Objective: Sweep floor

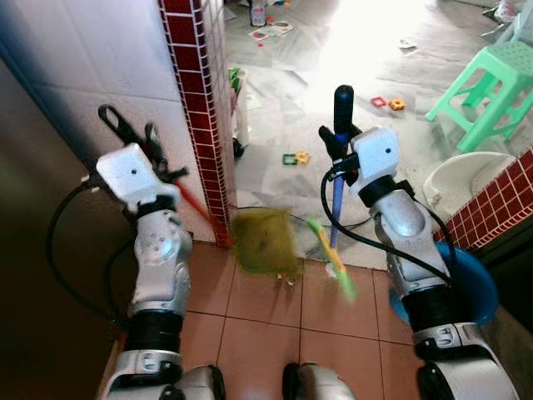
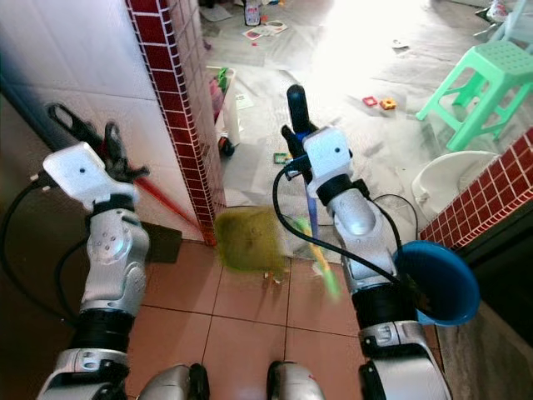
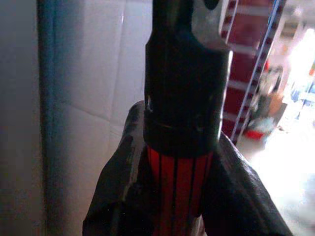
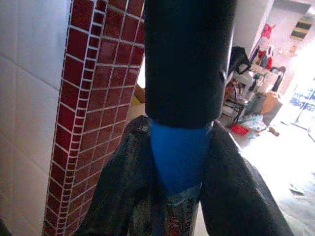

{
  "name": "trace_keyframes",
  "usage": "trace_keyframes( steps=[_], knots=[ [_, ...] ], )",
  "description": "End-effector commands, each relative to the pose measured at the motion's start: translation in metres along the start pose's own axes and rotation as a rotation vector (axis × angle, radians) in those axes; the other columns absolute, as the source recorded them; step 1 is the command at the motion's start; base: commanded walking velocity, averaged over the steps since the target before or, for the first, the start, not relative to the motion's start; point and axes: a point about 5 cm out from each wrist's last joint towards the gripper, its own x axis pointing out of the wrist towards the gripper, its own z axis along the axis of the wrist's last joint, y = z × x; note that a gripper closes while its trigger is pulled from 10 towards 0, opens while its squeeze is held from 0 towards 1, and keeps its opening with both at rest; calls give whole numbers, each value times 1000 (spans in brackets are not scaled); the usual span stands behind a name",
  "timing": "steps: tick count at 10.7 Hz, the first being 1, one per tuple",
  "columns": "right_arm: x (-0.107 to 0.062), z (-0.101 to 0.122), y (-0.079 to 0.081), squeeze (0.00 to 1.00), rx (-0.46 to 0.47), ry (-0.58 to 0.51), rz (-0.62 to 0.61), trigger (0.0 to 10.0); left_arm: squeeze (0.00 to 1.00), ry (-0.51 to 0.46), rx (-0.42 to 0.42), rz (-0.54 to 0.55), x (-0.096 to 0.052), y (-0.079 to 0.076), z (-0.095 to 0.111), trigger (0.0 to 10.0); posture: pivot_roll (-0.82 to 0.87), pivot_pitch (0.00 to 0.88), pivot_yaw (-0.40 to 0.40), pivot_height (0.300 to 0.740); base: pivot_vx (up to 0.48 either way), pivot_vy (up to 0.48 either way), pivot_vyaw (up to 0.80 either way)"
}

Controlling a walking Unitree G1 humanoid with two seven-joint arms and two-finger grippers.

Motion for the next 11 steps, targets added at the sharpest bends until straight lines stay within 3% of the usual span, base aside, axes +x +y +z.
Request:
trace_keyframes(
  steps=[1,2,4,6,7,9,11],
  knots=[
    [7,11,-1,0,-4,-64,-5,10000,0,-4,96,24,-6,13,-9,10000,-132,59,-3,740,0,0,0],
    [7,10,3,0,8,-65,4,10000,0,41,162,87,-15,25,-27,10000,-137,54,-3,740,0,0,0],
    [6,7,11,0,27,-67,37,10000,0,141,169,179,-25,39,-50,10000,-155,50,-3,740,0,0,0],
    [4,5,14,0,29,-64,51,10000,0,192,194,190,-27,40,-63,10000,-167,46,-4,740,0,0,0],
    [2,-1,20,0,41,-49,65,10000,0,288,172,207,-35,38,-80,10000,-172,40,-4,740,0,0,0],
    [-1,-8,28,0,92,-22,83,10000,0,382,216,158,-49,34,-96,10000,-185,28,-1,740,0,0,0],
    [-4,-12,30,0,153,5,87,10000,0,400,207,122,-52,28,-100,10000,-182,18,0,740,0,0,0]
  ],
)
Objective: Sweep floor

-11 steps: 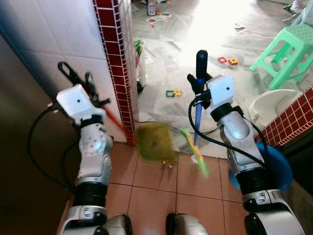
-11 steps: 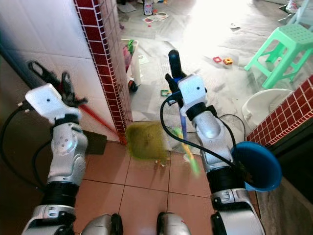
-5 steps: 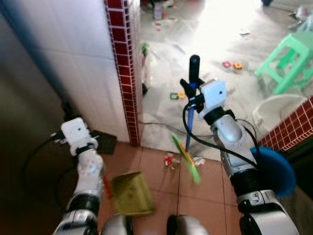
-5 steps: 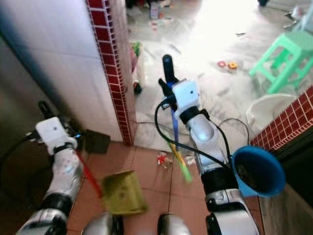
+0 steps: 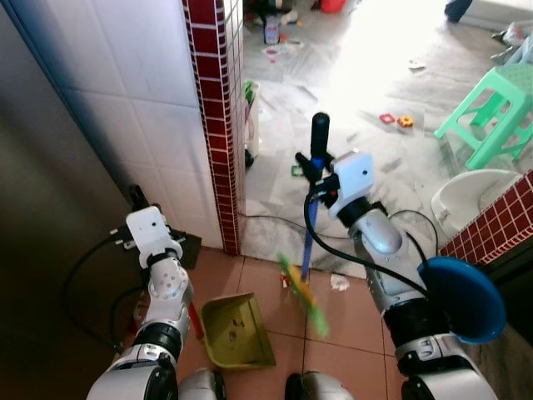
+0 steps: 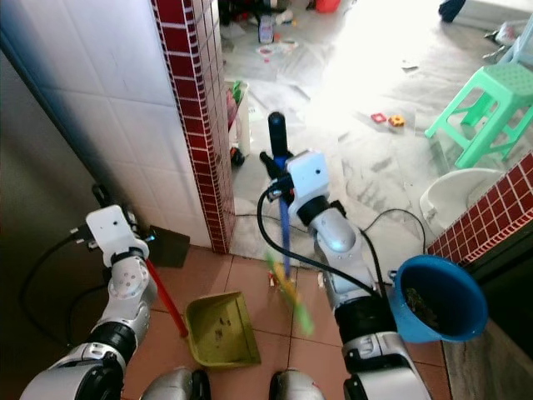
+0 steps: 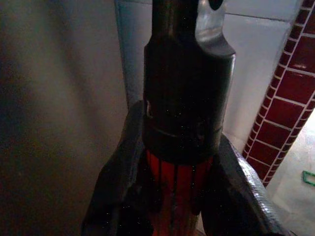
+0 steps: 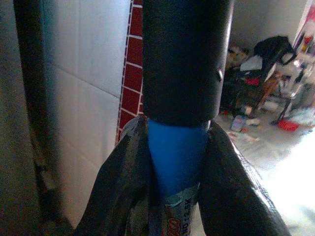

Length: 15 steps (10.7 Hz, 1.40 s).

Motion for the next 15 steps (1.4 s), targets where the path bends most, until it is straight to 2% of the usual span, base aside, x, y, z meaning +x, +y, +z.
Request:
trace_keyframes(
  steps=[1,2,3,4,5,6,7,8,10,11,12,13,14,15],
  knots=[
    [3,7,-1,0,9,-29,10,10000,0,50,26,-26,-5,-3,-9,10000,-181,16,1,740,0,0,0],
    [4,8,8,0,126,-3,74,10000,0,42,39,-45,-4,-7,-8,10000,-182,19,-1,740,0,0,0],
    [4,10,10,0,150,-1,95,10000,0,43,39,-47,-3,-7,-8,10000,-182,20,0,740,0,0,0],
    [10,31,19,0,309,-24,201,10000,0,47,37,-49,-2,-8,-7,10000,-185,28,4,740,0,0,0],
    [13,41,19,0,287,-50,236,10000,0,48,37,-52,-1,-9,-7,10000,-188,29,4,740,0,0,0],
    [16,50,16,0,209,-79,255,10000,0,47,36,-54,-1,-10,-6,10000,-190,32,5,740,0,0,0],
    [22,66,7,0,40,-140,255,10000,0,45,37,-56,0,-11,-5,10000,-189,38,5,740,0,0,0],
    [28,82,-6,0,-19,-213,190,10000,0,45,39,-58,1,-11,-5,10000,-187,42,4,740,0,0,0],
    [30,92,-23,0,-65,-249,59,10000,0,45,42,-61,1,-11,-5,10000,-184,46,4,740,0,0,0],
    [29,81,-26,0,-89,-213,48,10000,0,45,42,-60,2,-11,-5,10000,-182,52,4,740,0,0,0],
    [27,62,-25,0,-67,-161,32,10000,0,47,43,-60,2,-11,-5,10000,-182,58,4,740,0,0,0],
    [23,36,-18,0,-8,-90,5,10000,0,48,43,-59,2,-10,-4,10000,-183,60,5,740,0,0,0],
    [17,15,-2,0,-4,-37,40,10000,0,48,42,-58,3,-10,-4,10000,-172,64,5,740,0,0,0],
    [12,3,7,0,15,-3,53,10000,0,48,44,-59,3,-10,-4,10000,-171,66,7,740,0,0,0]
  ],
)
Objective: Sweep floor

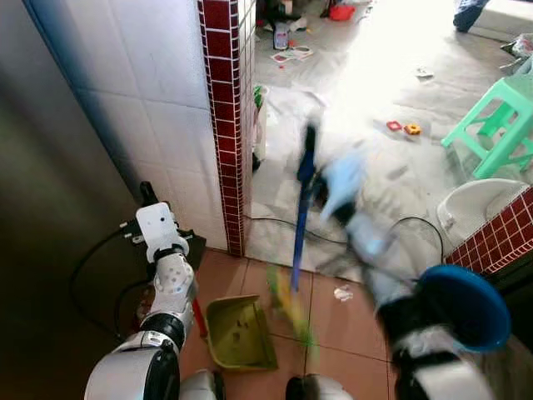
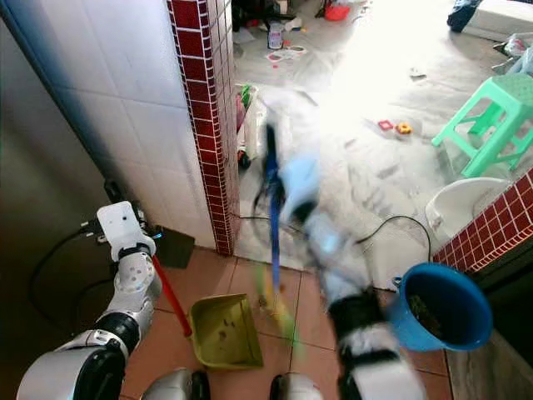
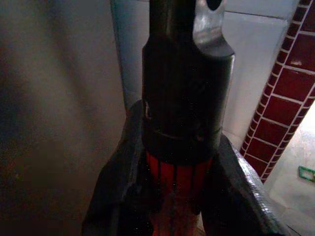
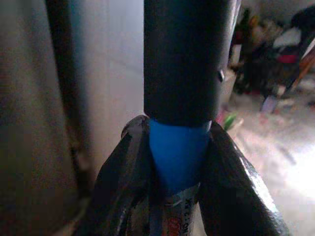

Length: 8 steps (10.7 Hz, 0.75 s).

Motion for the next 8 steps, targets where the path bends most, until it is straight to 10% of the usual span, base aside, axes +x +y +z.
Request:
trace_keyframes(
  steps=[1,4,8],
  knots=[
    [4,10,3,0,-26,-60,19,10000,0,35,28,-10,-1,0,-5,10000,-173,66,9,740,0,0,0],
    [4,11,22,0,162,-51,108,10000,0,42,31,-17,0,0,-5,10000,-178,65,12,740,0,0,0],
    [23,85,8,0,319,-238,196,10000,0,49,37,-16,0,0,-6,10000,-188,60,14,740,0,0,0]
  ],
)
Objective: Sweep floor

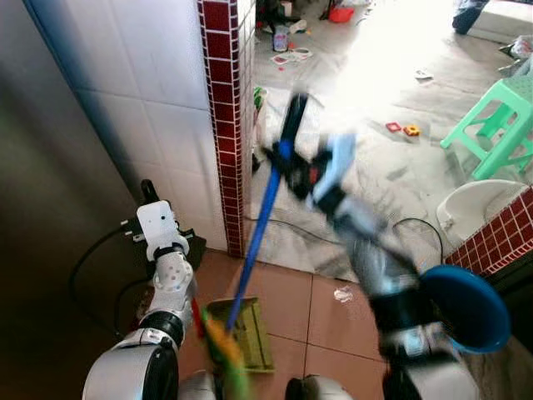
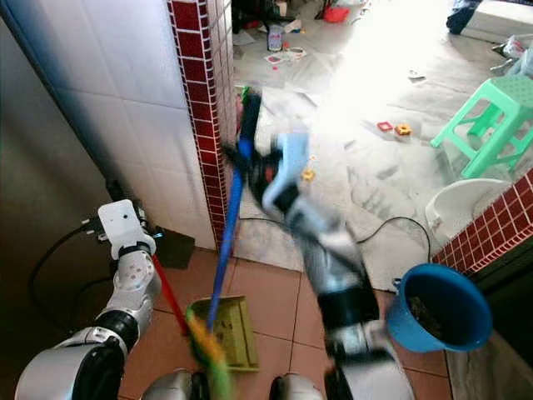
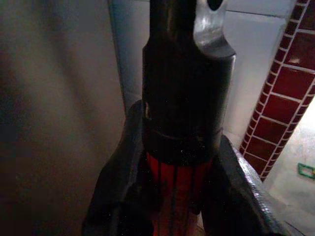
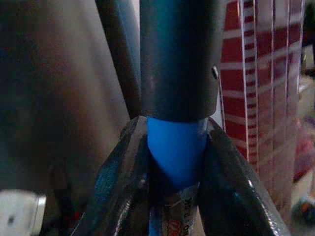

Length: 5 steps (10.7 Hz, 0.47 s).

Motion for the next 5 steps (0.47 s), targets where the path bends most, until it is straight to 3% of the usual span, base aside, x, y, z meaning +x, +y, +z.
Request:
trace_keyframes(
  steps=[1,3,4,5],
  knots=[
    [4,27,0,0,-37,-114,-1,10000,0,39,25,-10,-2,0,-6,10000,-188,60,14,740,0,0,0],
    [2,50,-2,0,-265,-166,-27,10000,0,46,20,-4,-3,0,-7,10000,-188,61,17,740,0,0,0],
    [3,66,-10,0,-356,-206,-83,10000,0,60,1,-4,-3,0,-8,10000,-189,60,19,740,0,0,0],
    [0,73,-23,0,-390,-223,-164,10000,0,70,-12,-10,-2,0,-9,10000,-191,59,21,740,0,0,0]
  ],
)
